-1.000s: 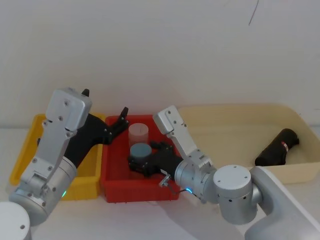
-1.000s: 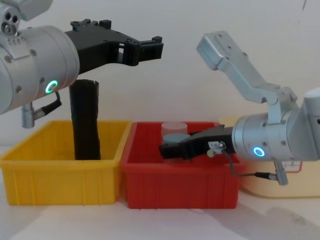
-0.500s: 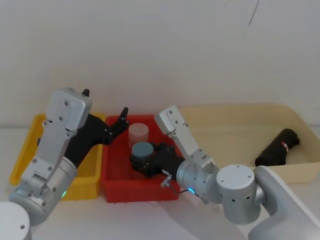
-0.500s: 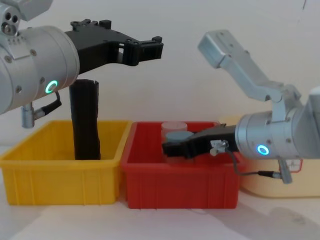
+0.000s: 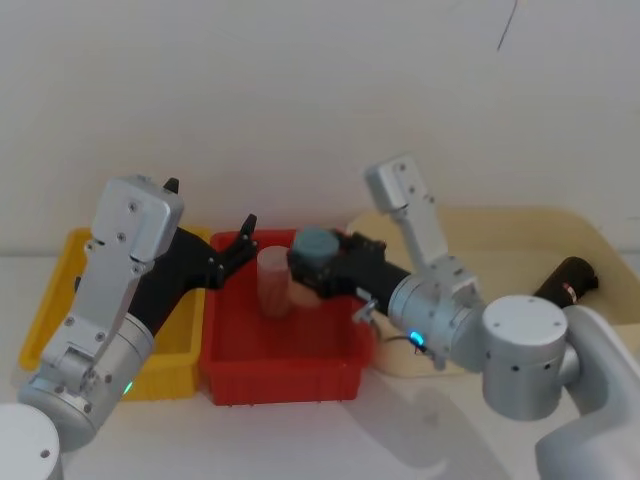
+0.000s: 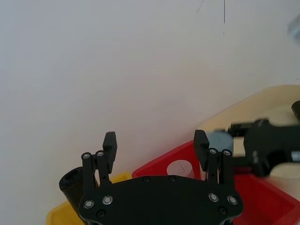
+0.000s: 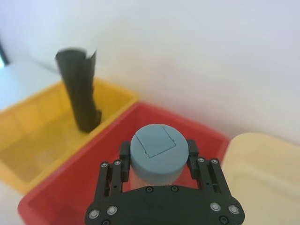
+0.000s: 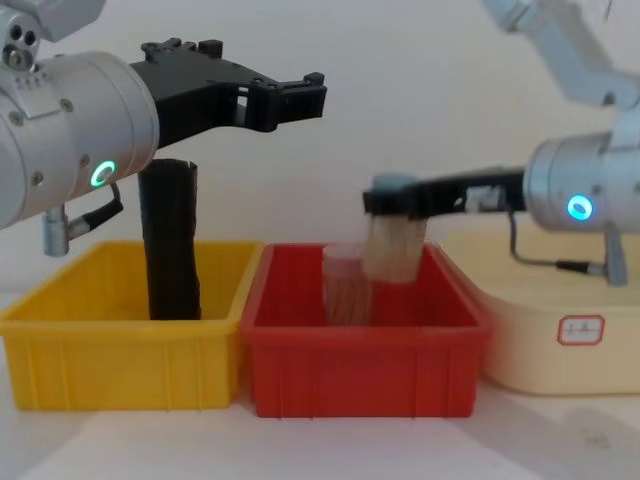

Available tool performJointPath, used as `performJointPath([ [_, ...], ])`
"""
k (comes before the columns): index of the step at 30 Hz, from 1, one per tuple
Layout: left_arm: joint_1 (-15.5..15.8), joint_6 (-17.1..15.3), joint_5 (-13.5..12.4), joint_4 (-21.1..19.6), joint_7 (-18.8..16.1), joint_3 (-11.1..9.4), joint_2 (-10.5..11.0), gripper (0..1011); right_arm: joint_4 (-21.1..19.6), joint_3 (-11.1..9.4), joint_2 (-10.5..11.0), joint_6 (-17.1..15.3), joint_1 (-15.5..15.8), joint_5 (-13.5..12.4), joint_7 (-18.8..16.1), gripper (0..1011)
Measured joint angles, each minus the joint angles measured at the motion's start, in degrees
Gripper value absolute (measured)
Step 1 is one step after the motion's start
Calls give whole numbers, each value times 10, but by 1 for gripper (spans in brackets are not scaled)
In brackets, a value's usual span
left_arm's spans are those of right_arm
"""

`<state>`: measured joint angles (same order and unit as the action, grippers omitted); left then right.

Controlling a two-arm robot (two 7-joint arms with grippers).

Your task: Pick up the garbage bag with the one hand and transfer it to the other hand.

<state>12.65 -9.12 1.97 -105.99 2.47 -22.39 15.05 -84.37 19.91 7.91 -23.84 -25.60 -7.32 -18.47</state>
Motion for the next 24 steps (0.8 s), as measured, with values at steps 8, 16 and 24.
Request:
performJointPath([
  [8, 0, 0, 0, 0, 0, 0, 0, 1001, -24, -36, -4, 2, -2, -11, 34, 684],
  [16, 0, 0, 0, 0, 0, 0, 0, 1001, -28, -58, -6, 20, -7, -1, 73, 684],
  [24, 0, 0, 0, 0, 0, 0, 0, 1001, -17, -73, -8, 39, -13, 22, 114, 684],
])
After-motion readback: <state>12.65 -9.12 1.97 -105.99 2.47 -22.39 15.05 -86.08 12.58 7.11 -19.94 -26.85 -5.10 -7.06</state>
